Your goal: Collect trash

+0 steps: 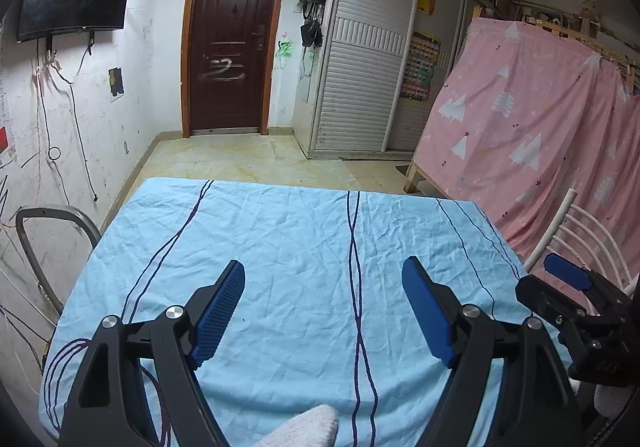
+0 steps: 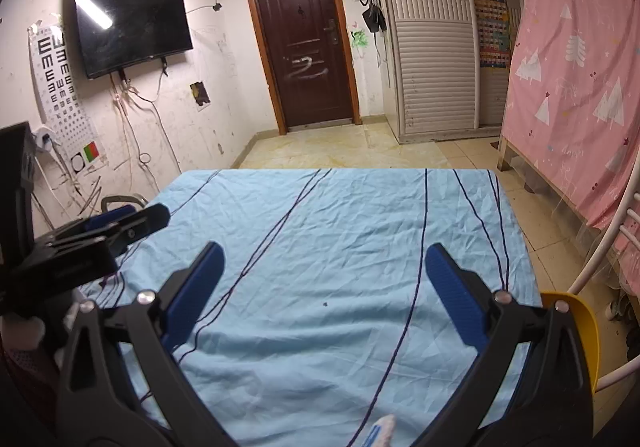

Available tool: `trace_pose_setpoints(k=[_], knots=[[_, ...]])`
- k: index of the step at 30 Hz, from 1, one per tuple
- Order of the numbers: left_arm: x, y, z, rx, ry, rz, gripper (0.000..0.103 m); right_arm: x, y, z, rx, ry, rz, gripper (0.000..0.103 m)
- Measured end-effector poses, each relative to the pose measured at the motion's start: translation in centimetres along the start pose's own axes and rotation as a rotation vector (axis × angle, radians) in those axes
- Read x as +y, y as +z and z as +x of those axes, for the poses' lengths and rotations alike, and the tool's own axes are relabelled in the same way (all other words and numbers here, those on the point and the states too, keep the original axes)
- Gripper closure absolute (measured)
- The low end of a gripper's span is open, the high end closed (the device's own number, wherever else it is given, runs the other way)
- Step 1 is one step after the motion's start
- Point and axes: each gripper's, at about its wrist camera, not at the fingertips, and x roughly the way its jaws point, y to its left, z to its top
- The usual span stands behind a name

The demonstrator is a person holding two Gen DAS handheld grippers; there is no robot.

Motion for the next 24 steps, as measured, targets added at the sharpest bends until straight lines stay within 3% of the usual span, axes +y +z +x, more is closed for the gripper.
trace_pose_setpoints(k=[24], knots=[[0.09, 0.06, 0.33, 0.007, 0.006, 0.002, 0.031, 0.60, 0.17, 0.18, 0.006, -0.001, -0.015, 0.006]])
